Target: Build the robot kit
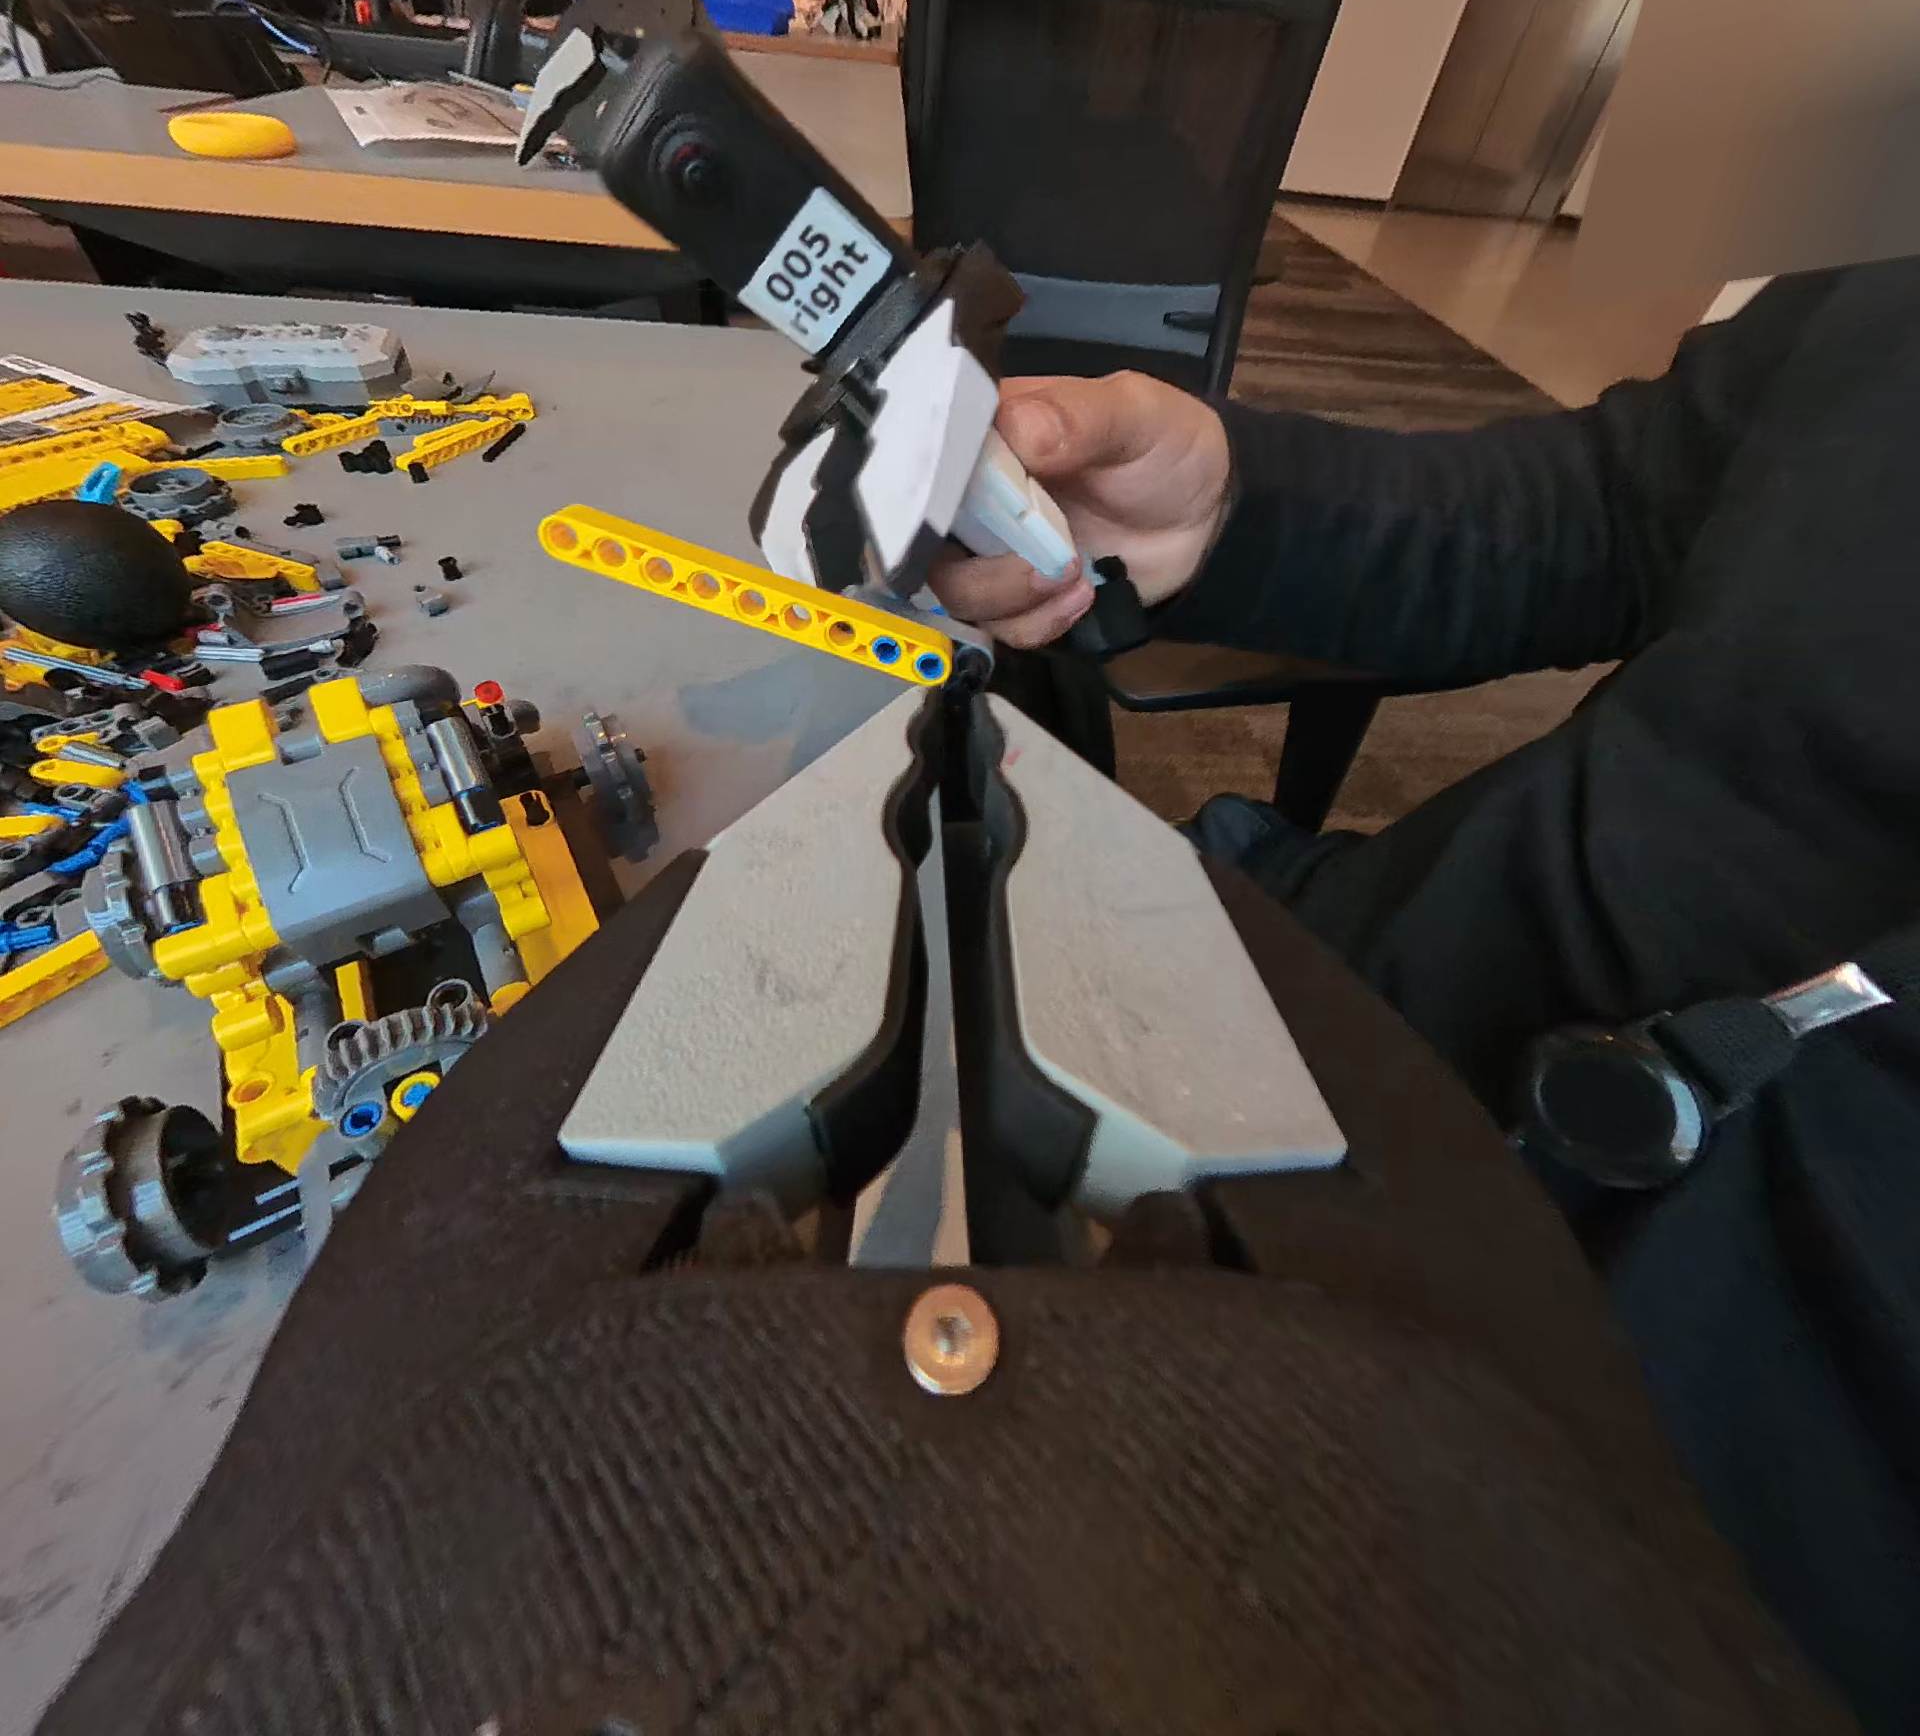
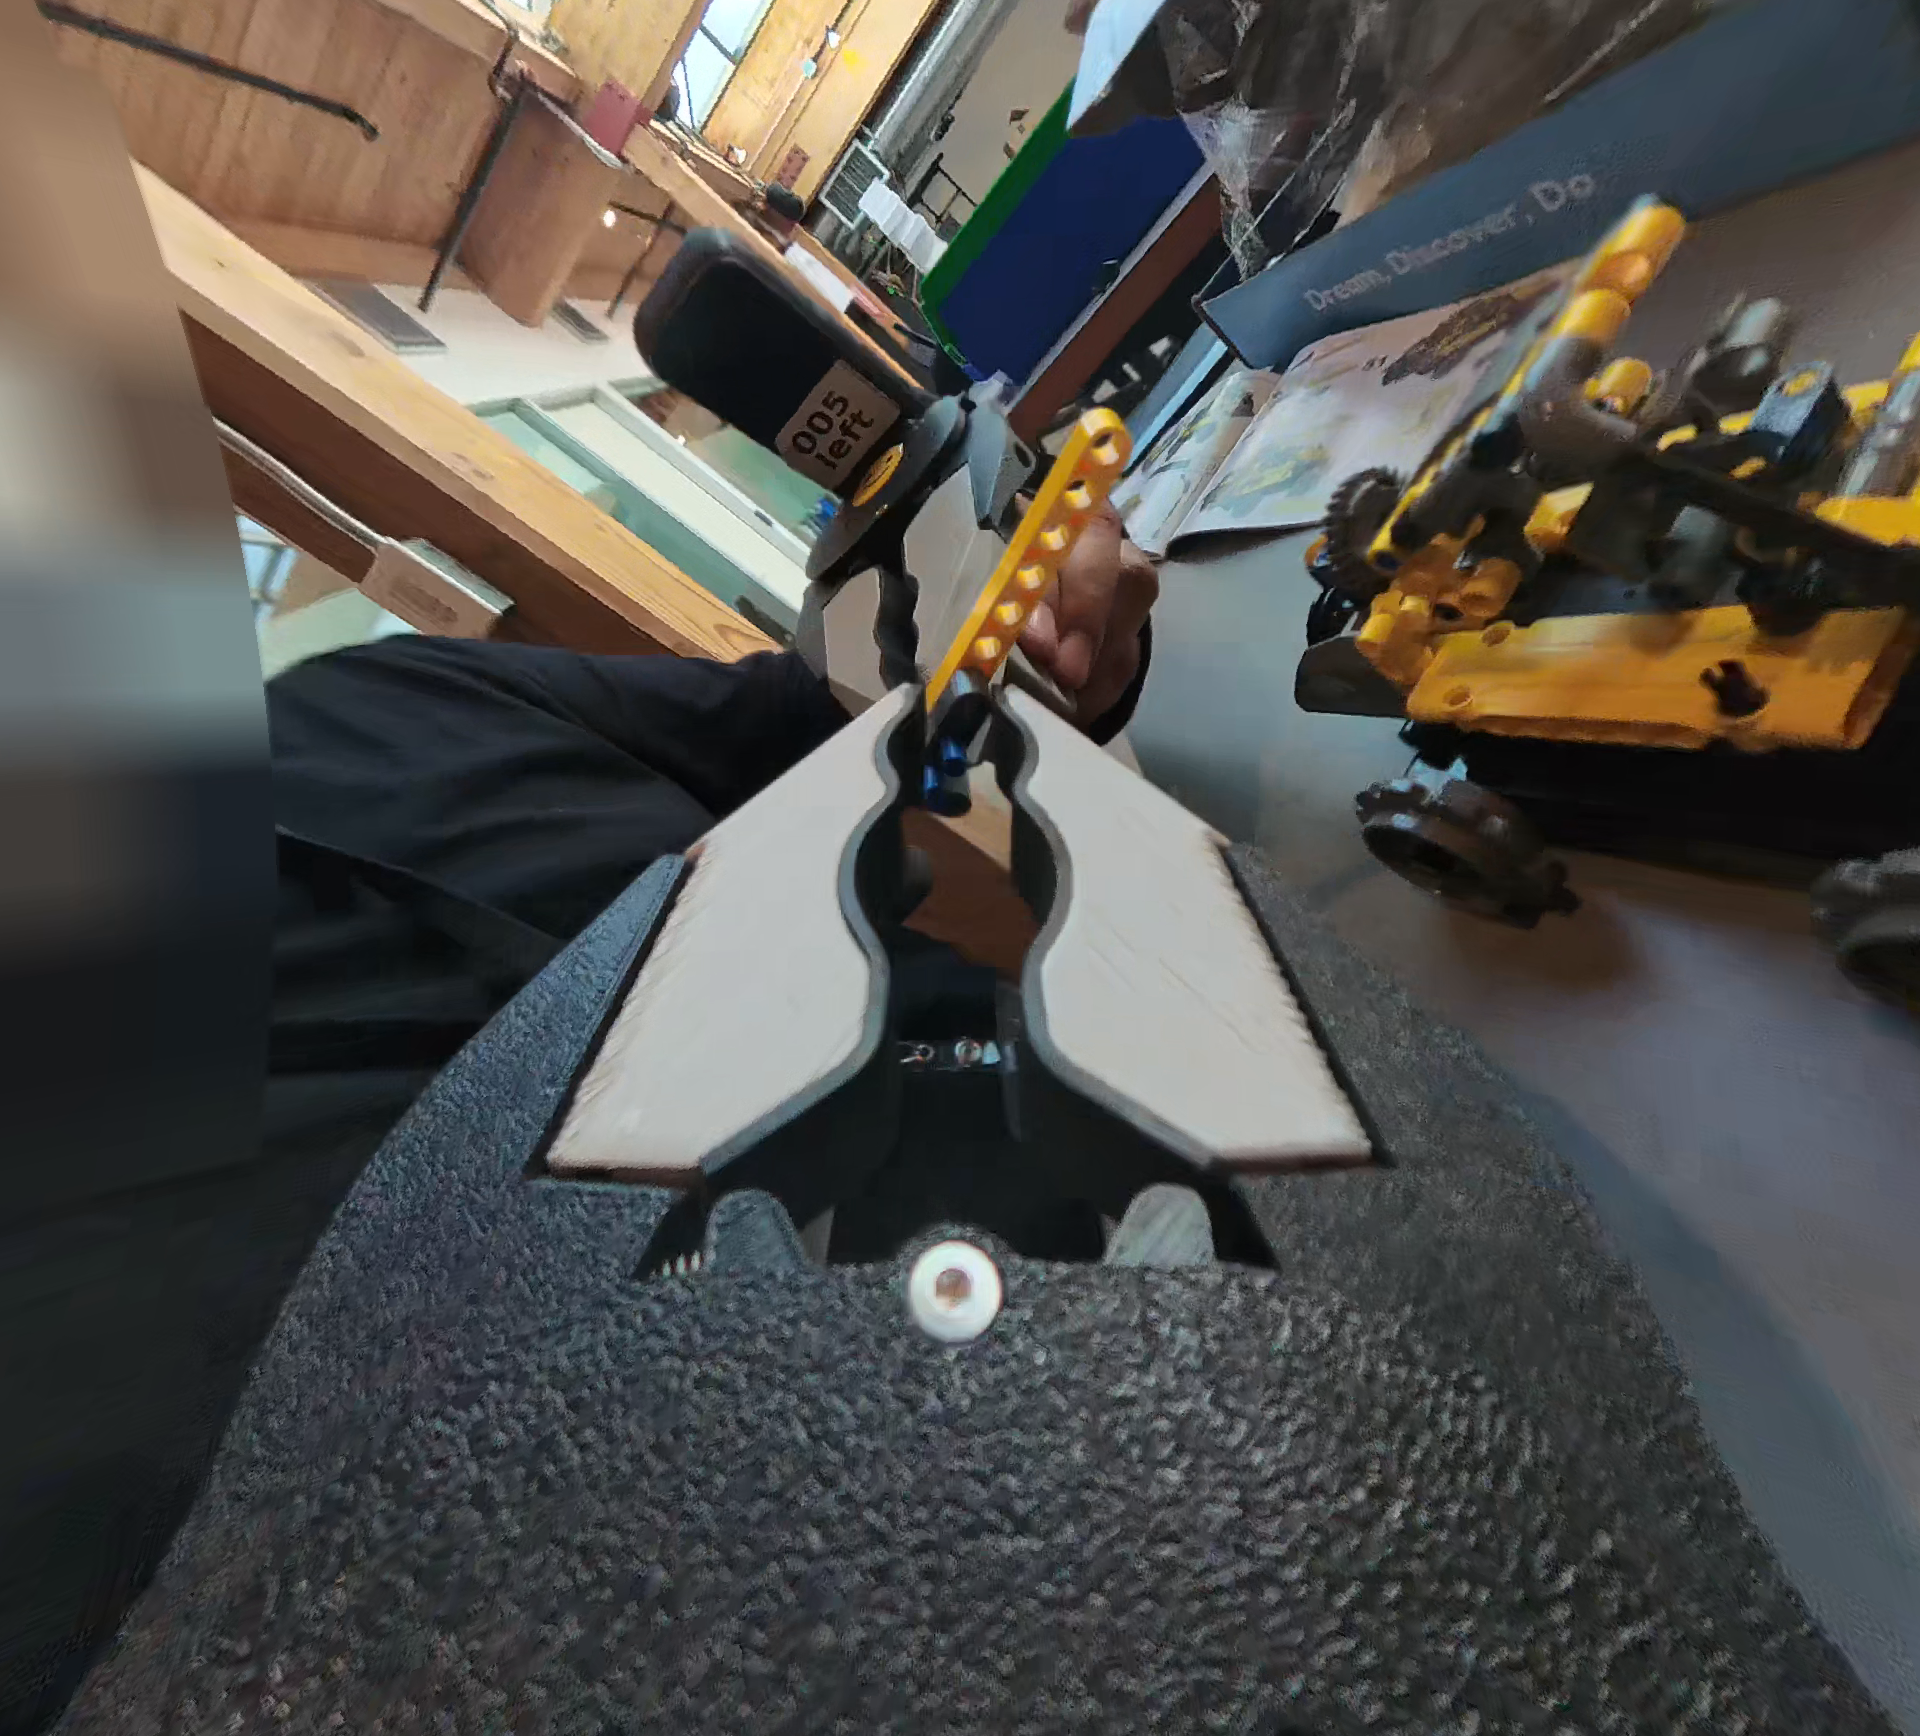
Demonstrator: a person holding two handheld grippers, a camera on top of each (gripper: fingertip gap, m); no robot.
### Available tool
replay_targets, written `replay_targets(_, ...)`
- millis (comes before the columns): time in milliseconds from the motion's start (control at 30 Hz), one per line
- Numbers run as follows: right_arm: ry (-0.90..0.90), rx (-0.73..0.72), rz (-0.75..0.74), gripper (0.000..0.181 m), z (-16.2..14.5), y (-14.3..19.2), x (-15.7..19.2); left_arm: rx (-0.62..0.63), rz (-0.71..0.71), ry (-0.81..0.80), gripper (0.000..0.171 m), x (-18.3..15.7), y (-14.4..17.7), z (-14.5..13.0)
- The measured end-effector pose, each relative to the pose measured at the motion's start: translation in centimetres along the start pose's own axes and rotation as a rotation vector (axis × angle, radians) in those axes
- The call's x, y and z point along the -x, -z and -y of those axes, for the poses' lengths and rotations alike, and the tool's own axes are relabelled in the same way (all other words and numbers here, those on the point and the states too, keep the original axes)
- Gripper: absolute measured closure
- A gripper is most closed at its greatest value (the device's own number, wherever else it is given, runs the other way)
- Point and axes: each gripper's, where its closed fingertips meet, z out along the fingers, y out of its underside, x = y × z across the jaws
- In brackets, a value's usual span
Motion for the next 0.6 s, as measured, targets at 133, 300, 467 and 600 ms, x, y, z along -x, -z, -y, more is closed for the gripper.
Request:
replay_targets(133, 0.274, 0.004, -0.024, 0.144, 0.1, 0.6, 1.1, -0.043, -0.075, 0.104, 0.169, 0.0, 0.3, 0.3)
replay_targets(300, 0.561, 0.109, -0.192, 0.142, -0.7, 0.0, 0.7, -0.074, -0.110, 0.153, 0.169, 0.2, 0.7, 0.4)
replay_targets(467, 0.642, 0.130, -0.271, 0.140, -0.6, -0.4, 0.2, -0.069, -0.119, 0.159, 0.169, 0.2, 0.6, 0.4)
replay_targets(600, 0.704, 0.142, -0.328, 0.147, -0.8, -0.8, -0.3, -0.052, -0.127, 0.156, 0.169, 0.0, 0.3, 0.2)
